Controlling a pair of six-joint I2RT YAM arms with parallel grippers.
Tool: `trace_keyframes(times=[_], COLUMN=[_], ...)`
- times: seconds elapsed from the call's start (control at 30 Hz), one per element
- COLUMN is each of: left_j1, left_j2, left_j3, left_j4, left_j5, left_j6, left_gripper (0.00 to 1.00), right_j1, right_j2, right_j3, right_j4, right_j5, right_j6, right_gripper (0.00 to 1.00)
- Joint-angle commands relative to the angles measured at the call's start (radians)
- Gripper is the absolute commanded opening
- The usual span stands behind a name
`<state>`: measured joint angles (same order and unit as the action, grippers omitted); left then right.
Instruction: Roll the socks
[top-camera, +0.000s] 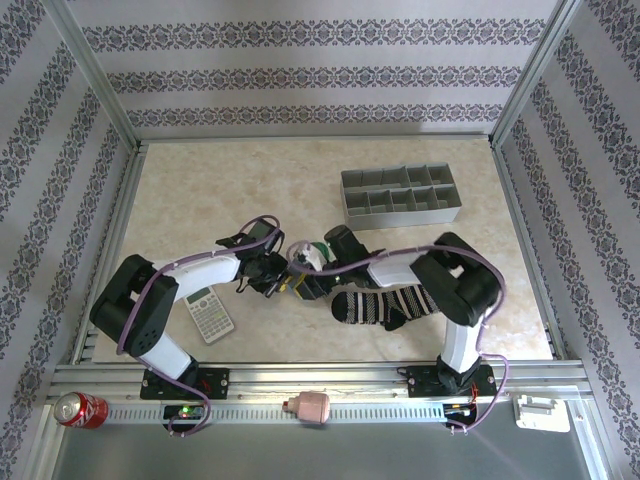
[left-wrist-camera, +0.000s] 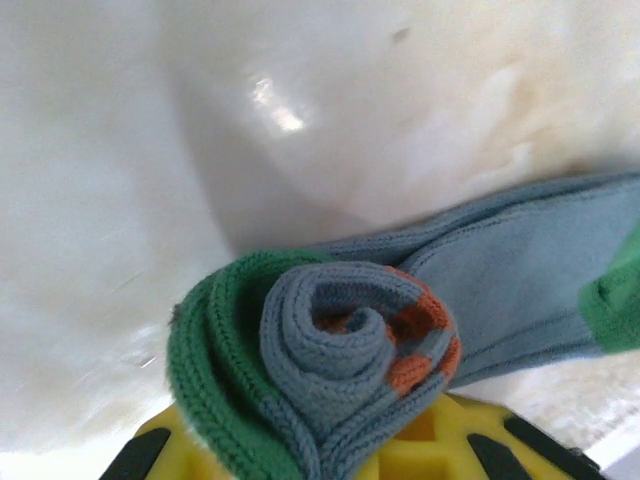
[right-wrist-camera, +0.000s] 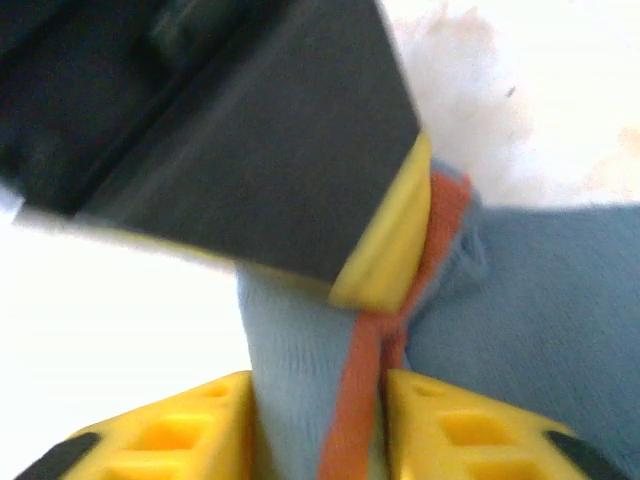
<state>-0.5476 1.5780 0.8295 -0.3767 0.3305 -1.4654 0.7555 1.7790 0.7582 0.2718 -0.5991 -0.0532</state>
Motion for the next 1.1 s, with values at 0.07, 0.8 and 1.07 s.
trace_keyframes(times=[0.07,0.8,1.07], left_j1=[-0.006,-0.021,-0.022], left_j2=[0.002,0.194,0.179], left_j3=[0.021,0.199,0.196], left_j4=[-0.344,-0.446,-0.439], left_j5=[-0.094,-0.075,-0.065], left_j6=[-0.076,-0.013,-0.011], left_gripper=[0.0,0.0,0.0], right_j1=[0.146,0.481,0.435], right_j2=[-0.265,0.022,0.118], right_j3=[-0.19,0.092,0.133], right_j4=[-0.003,-0.06,-0.147], right_j5=[0.484,1.038,1.049], right_j6=[-0.176,-0.384,-0.318], right_gripper=[0.54,0.59,0.27])
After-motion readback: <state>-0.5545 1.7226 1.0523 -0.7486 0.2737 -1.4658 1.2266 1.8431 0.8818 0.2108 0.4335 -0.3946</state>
